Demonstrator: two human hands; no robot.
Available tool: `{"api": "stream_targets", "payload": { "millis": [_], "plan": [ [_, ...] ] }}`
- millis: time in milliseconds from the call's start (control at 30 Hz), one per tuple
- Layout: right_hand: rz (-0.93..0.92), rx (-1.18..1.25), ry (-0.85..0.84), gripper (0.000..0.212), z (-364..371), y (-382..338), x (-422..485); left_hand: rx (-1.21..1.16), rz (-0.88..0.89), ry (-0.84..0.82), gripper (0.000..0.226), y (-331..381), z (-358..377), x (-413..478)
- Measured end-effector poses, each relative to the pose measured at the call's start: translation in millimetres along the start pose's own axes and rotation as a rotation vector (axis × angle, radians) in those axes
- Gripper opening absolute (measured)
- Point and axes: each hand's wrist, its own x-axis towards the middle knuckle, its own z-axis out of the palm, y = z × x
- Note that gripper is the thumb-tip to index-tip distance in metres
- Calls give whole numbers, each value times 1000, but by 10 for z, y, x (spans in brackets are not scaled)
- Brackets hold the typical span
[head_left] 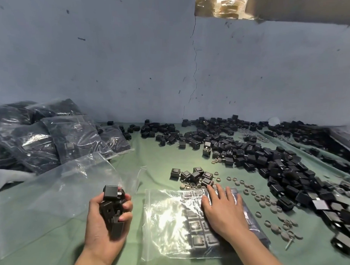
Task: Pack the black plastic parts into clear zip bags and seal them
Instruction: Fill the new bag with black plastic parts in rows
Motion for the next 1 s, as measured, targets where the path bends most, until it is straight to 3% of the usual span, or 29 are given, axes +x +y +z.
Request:
{"api": "stream_targets", "payload": {
  "millis": [267,467,633,900,1000],
  "plan": [
    [8,-9,-8,63,7,-9,-22,144,-64,-8,37,-89,33,-13],
    [6,-24,-4,63,-8,-27,-14,305,25,95,42,-187,21,20],
    [4,-21,-3,62,-22,-16,-27,485,236,194,25,-346,23,60],
    [4,-16,-2,63,-3,-24,-19,574,76,142,20,-285,-9,18],
    [2,-13,0,63,5,-18,-10,629,183,196,4,-349,-14,44]
  ]
}}
